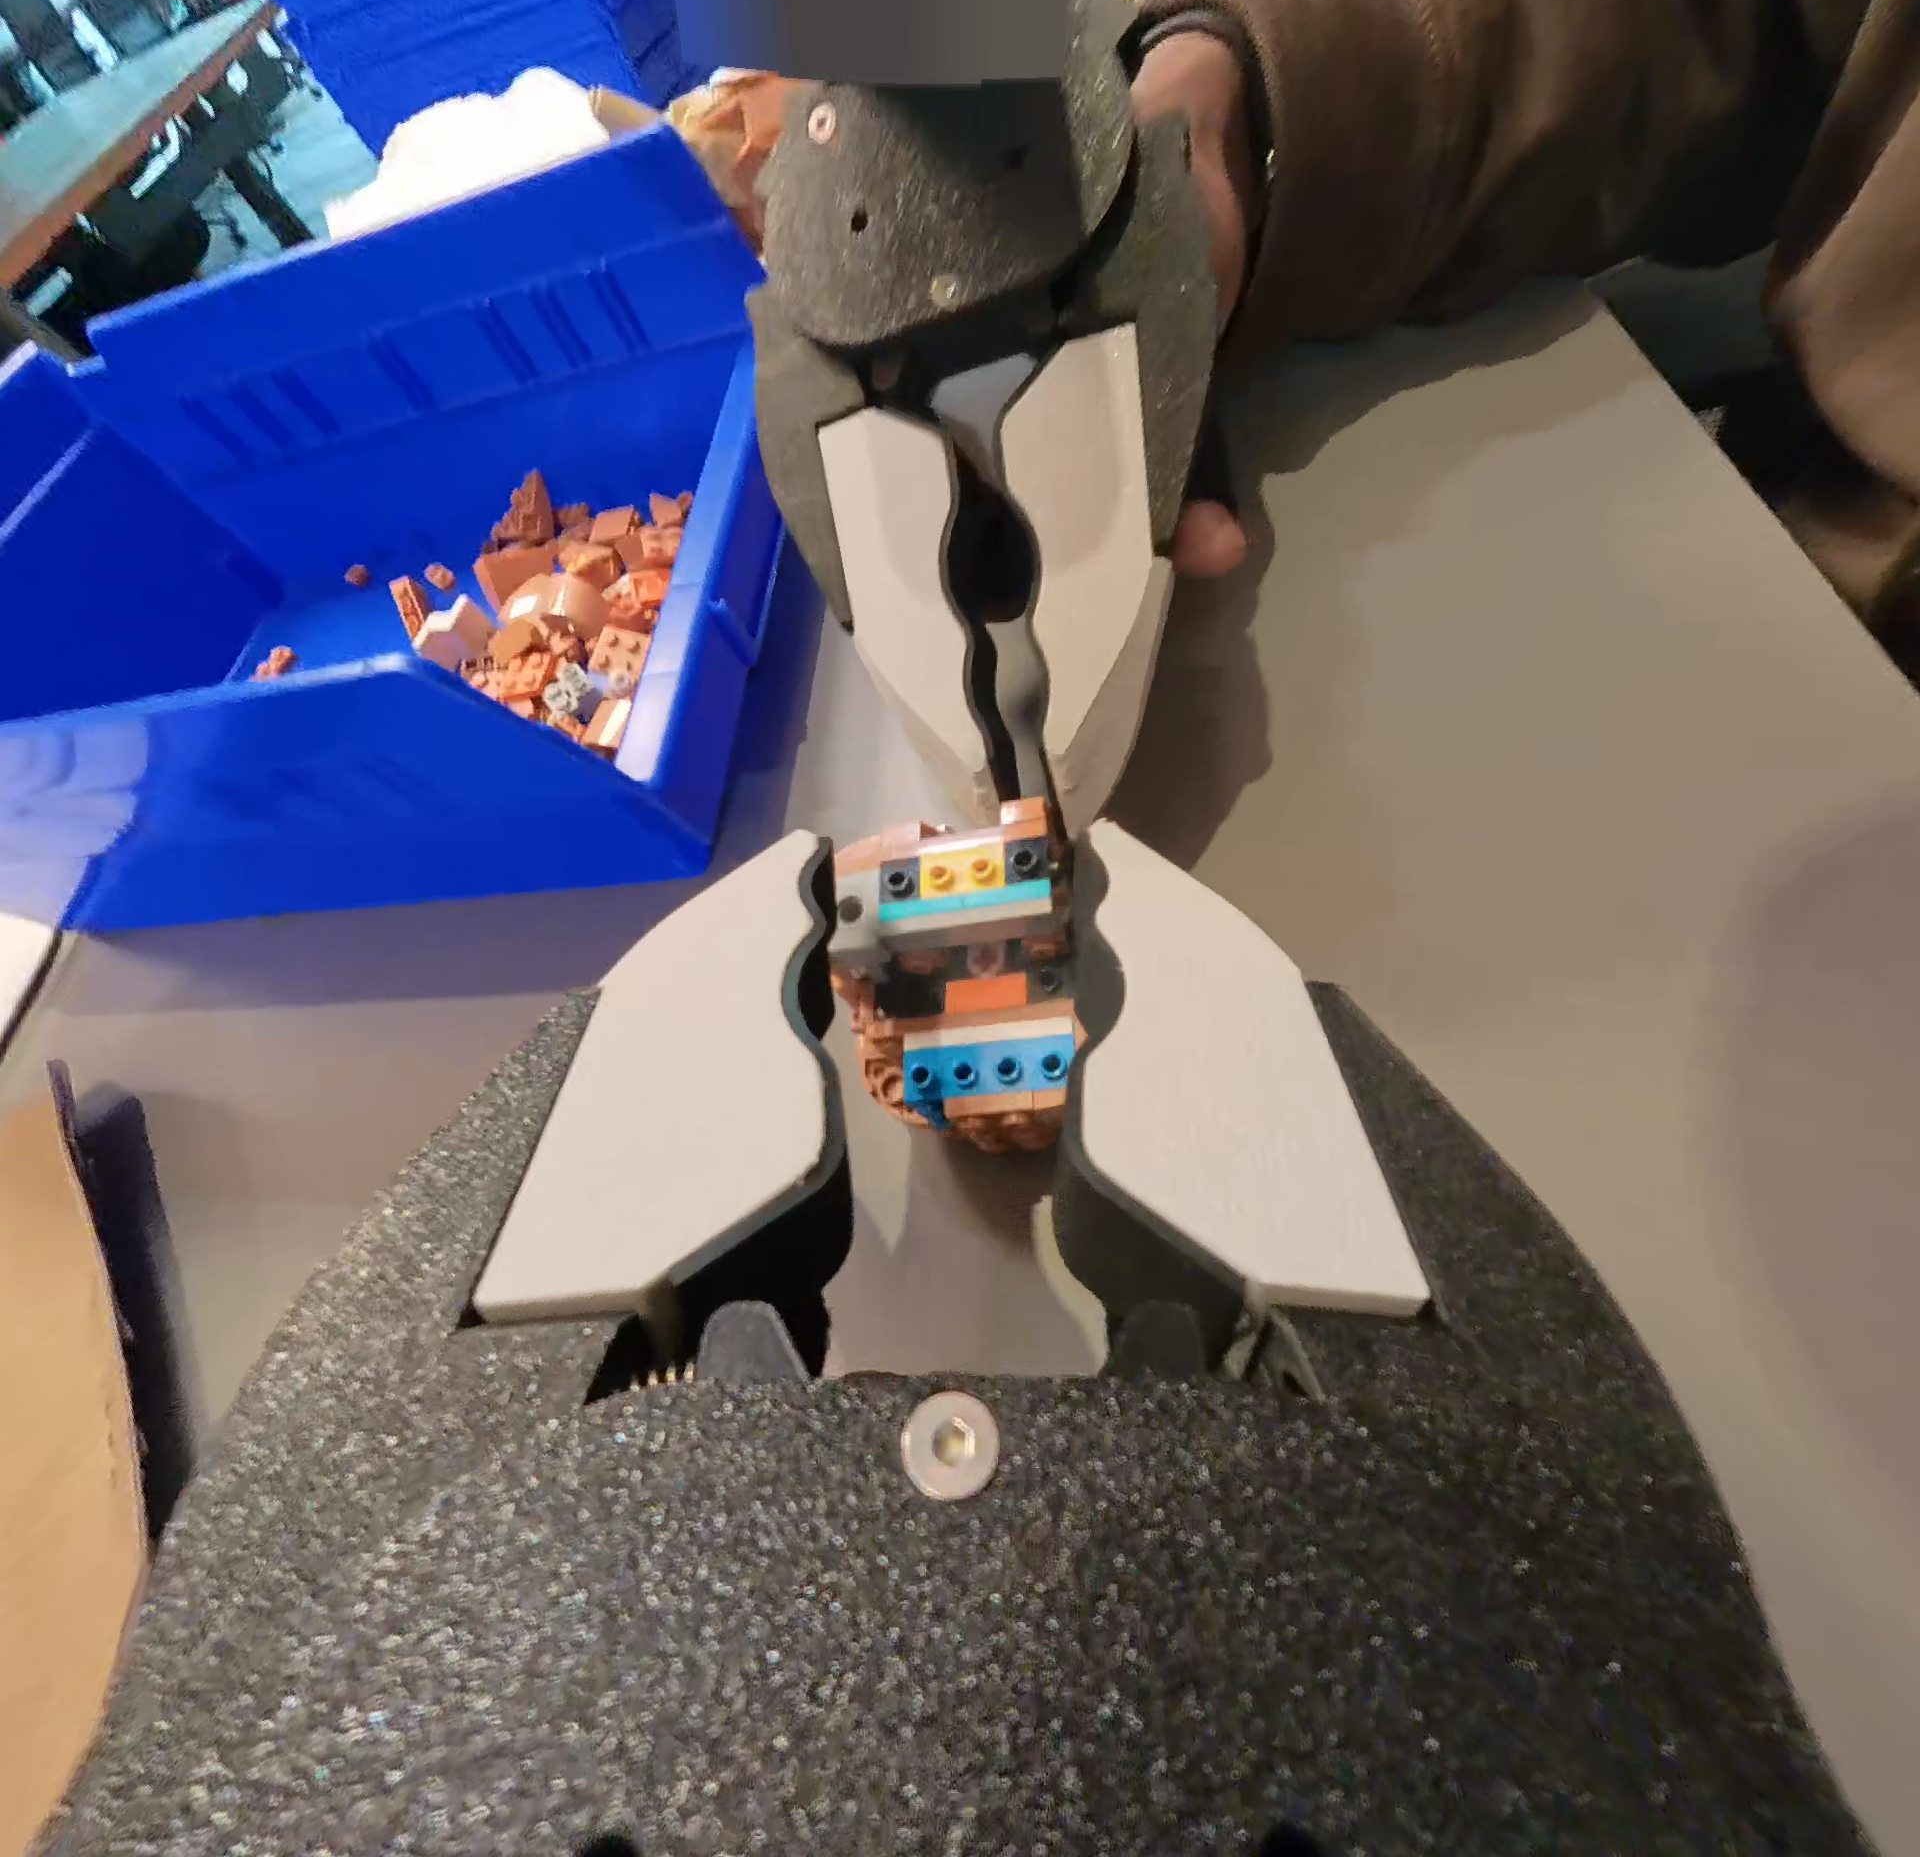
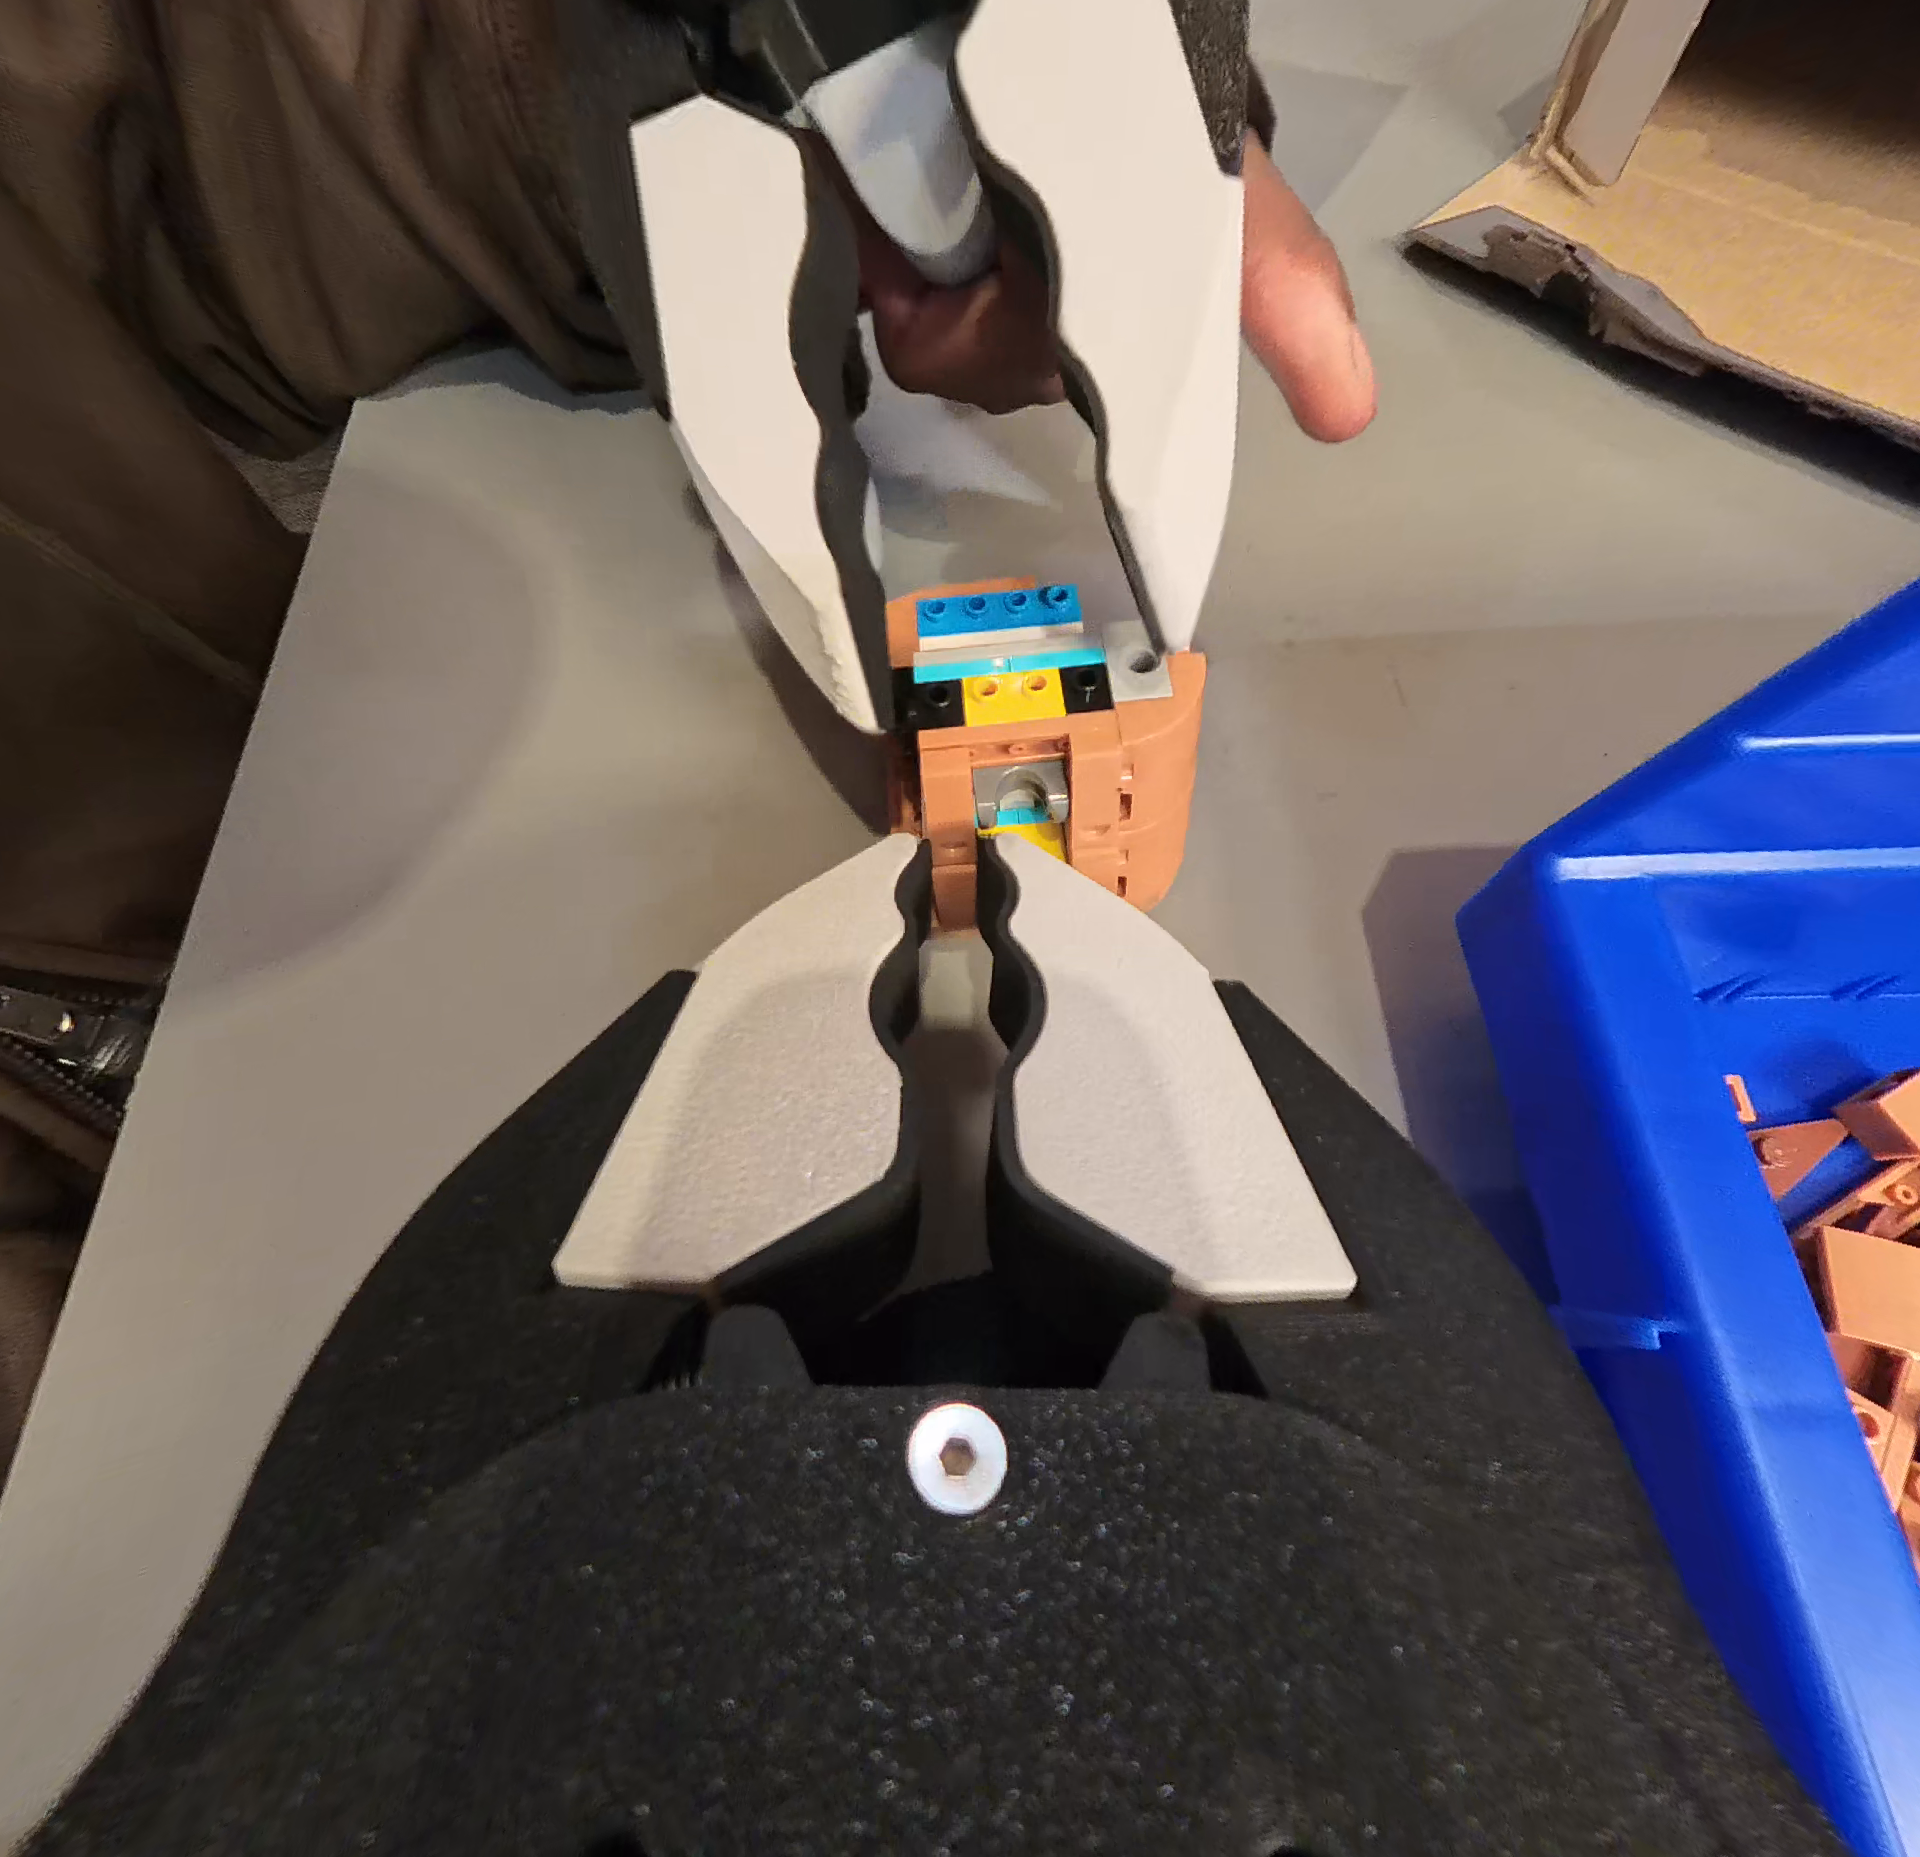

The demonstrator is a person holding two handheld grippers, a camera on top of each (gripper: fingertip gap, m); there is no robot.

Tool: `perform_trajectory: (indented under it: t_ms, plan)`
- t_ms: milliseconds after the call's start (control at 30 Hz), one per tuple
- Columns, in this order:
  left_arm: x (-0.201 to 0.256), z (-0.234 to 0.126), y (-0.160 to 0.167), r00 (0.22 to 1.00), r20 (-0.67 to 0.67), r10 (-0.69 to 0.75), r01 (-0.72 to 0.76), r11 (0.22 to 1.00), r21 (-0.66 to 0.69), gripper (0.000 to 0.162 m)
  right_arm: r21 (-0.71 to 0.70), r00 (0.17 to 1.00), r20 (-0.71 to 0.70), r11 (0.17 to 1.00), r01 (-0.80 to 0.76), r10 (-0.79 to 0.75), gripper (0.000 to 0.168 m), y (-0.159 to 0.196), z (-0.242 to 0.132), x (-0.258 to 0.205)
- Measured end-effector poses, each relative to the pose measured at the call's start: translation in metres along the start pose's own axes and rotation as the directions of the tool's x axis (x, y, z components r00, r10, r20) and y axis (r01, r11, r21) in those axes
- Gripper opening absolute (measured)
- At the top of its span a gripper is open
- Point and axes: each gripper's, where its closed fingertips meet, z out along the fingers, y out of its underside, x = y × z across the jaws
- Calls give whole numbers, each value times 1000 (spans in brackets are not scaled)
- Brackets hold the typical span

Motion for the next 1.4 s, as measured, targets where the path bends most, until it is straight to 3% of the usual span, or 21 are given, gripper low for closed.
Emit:
perform_trajectory:
  t_ms: [200,500,900,1400]
  plan:
    - [5,7,2,999,-5,51,-51,998,-25,21,-5,1000,-19,1000,16,-16,7,0,-2,3]
    - [5,7,2,998,4,59,-59,998,-29,20,70,998,-1,996,55,-55,11,-13,-10,-2]
    - [4,6,2,997,10,72,-72,997,-27,19,98,992,-76,989,112,-105,12,-21,-4,2]
    - [7,8,-1,999,0,40,-40,999,13,6,106,999,-38,994,12,-8,7,-16,-8,5]
